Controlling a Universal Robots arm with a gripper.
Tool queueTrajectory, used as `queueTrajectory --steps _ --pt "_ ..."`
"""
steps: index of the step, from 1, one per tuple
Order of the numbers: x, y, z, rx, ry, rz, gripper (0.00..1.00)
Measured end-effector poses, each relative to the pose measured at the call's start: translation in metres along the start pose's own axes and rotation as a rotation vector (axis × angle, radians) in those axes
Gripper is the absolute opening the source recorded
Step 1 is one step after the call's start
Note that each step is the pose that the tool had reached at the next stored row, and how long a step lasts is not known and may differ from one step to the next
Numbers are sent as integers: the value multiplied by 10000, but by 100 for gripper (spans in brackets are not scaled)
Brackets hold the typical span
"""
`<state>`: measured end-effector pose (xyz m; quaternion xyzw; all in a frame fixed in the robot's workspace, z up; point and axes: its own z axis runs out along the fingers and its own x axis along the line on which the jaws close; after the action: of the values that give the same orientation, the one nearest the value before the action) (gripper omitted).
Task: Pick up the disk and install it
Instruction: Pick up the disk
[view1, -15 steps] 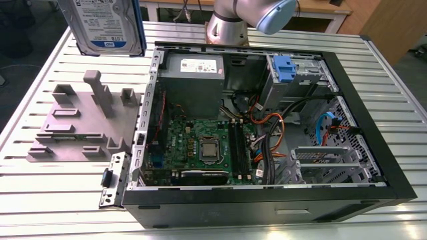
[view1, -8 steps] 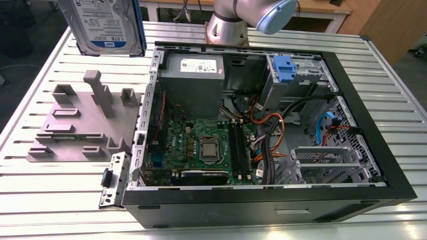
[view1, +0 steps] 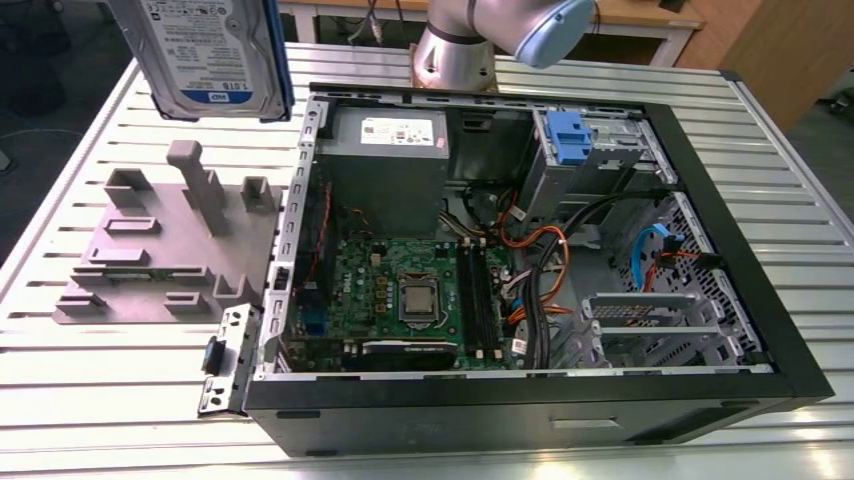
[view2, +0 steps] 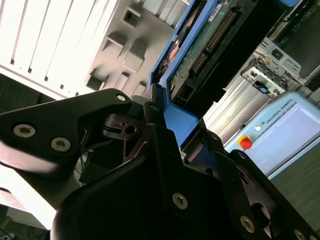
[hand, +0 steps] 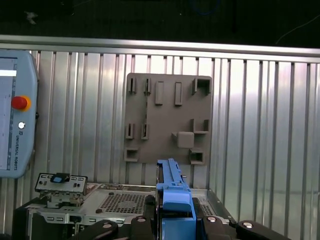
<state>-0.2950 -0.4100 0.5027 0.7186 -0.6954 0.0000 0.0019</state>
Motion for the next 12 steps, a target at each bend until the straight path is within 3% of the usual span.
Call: queueTrajectory --steps 2,5,12 --pt "34 -13 0 -1 0 0 36" --pt "60 -92 1 -2 1 1 36" --pt "80 -382 7 -2 1 -1 36"
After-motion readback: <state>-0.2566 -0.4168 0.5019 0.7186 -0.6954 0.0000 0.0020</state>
